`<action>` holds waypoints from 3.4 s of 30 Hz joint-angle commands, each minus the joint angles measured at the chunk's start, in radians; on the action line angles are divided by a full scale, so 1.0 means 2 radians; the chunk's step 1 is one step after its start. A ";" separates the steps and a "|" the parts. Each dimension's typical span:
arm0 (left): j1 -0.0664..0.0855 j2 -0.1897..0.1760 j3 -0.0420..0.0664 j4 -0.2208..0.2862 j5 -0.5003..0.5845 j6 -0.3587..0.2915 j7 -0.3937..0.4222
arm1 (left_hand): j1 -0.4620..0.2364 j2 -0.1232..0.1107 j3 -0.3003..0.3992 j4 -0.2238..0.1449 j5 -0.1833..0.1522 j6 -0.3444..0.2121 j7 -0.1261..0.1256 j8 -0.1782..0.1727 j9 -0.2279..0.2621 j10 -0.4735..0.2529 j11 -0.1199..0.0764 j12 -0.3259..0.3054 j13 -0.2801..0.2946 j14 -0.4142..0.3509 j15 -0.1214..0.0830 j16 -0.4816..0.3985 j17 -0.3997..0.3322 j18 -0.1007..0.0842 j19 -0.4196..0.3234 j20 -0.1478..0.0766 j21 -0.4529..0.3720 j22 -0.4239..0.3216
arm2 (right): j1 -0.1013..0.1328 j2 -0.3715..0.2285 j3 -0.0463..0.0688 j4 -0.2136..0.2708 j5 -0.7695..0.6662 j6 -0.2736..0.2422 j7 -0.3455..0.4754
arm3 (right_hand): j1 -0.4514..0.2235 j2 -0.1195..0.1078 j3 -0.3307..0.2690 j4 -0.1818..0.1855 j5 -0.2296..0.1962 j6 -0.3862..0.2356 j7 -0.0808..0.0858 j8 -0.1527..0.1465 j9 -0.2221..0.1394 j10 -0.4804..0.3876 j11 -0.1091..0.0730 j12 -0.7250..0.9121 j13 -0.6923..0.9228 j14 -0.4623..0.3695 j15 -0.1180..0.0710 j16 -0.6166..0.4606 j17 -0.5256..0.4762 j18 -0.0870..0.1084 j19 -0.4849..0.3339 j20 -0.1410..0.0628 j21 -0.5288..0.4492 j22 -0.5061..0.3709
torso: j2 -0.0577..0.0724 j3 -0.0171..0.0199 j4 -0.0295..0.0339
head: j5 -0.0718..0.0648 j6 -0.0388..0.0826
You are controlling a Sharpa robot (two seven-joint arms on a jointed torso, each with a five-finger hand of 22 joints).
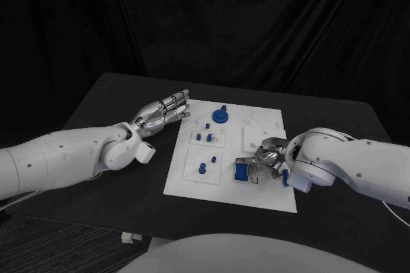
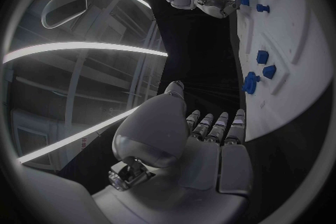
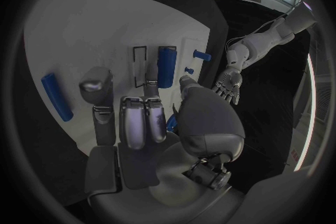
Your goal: Assemble the parts on the task board
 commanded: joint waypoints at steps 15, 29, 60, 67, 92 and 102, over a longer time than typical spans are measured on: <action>-0.003 0.000 0.000 0.000 0.003 0.008 0.045 | 0.008 -0.001 0.010 -0.005 0.007 0.000 0.004 0.004 0.002 -0.003 0.003 0.010 0.001 0.003 0.009 0.009 0.005 -0.023 0.007 0.000 -0.001 0.005 | 0.000 -0.022 0.000 0.019 -0.004 -0.038 0.016 | -0.050 -0.021 -0.048 0.003 -0.060 0.002 0.001 -0.011 0.010 0.053 0.002 0.010 0.132 0.050 -0.001 -0.005 0.113 0.021 0.002 0.004 -0.016 0.058 | 0.000 0.0000 0.0000 | 0.004 0.000; -0.003 0.000 0.000 -0.001 0.003 0.005 0.044 | 0.009 -0.002 0.011 -0.005 0.008 0.001 0.006 0.005 0.002 -0.002 0.004 0.011 0.001 0.004 0.010 0.010 0.005 -0.025 0.008 0.000 -0.001 0.005 | 0.056 -0.084 0.000 0.036 -0.037 0.035 -0.005 | 0.008 0.000 -0.050 -0.012 0.055 -0.002 0.001 -0.012 0.015 0.053 0.002 0.010 0.132 0.053 -0.001 0.003 0.123 0.016 0.012 0.003 0.015 0.066 | 0.000 0.0001 0.0000 | -0.001 0.000; -0.003 0.002 0.000 -0.001 0.003 0.006 0.042 | 0.011 -0.003 0.012 -0.008 0.011 0.001 0.008 0.005 0.002 -0.002 0.006 0.013 0.002 0.004 0.012 0.012 0.005 -0.027 0.008 0.000 -0.001 0.005 | 0.042 -0.097 0.000 0.011 -0.183 0.135 -0.025 | 0.085 0.013 -0.030 -0.044 0.083 0.064 -0.014 -0.031 -0.037 0.053 -0.011 0.010 0.132 0.050 -0.012 -0.007 0.110 0.014 0.016 -0.007 0.025 0.068 | 0.000 0.0000 0.0002 | -0.005 0.000; -0.003 0.002 0.000 -0.001 0.003 0.007 0.042 | 0.012 -0.003 0.013 -0.009 0.012 0.002 0.008 0.005 0.002 -0.002 0.008 0.013 0.002 0.004 0.012 0.012 0.005 -0.029 0.008 0.000 0.000 0.005 | 0.033 -0.094 0.000 0.011 -0.184 0.129 -0.025 | 0.082 0.013 -0.031 -0.042 0.077 0.065 -0.013 -0.034 -0.041 0.053 -0.011 0.010 0.132 0.049 -0.012 -0.011 0.104 0.015 0.015 -0.007 0.020 0.067 | 0.000 0.0000 0.0002 | -0.006 0.000; -0.004 0.002 0.000 -0.001 0.003 0.009 0.041 | 0.015 -0.004 0.015 -0.013 0.014 0.001 0.008 0.005 0.002 -0.002 0.010 0.014 0.002 0.004 0.013 0.013 0.005 -0.031 0.009 0.000 0.000 0.005 | 0.008 -0.081 0.000 0.002 -0.184 0.117 -0.026 | 0.110 0.015 -0.011 -0.064 0.125 0.044 -0.005 -0.057 -0.074 0.053 -0.004 0.010 0.132 0.047 -0.007 -0.016 0.096 0.016 0.013 -0.003 0.005 0.064 | 0.000 0.0000 -0.0001 | -0.006 0.000; -0.004 0.002 0.000 -0.001 0.003 0.011 0.041 | 0.019 -0.005 0.022 -0.023 0.037 0.001 0.009 0.005 0.002 0.000 0.014 0.018 0.003 0.004 0.016 0.015 0.005 -0.037 0.010 -0.001 0.000 0.004 | 0.001 -0.074 0.000 -0.001 -0.183 0.120 -0.026 | 0.150 0.008 0.026 -0.102 0.181 0.028 -0.004 -0.056 -0.082 0.053 -0.003 0.010 0.132 0.047 -0.006 -0.016 0.097 0.017 0.013 -0.002 0.003 0.064 | 0.000 0.0001 0.0001 | -0.005 0.000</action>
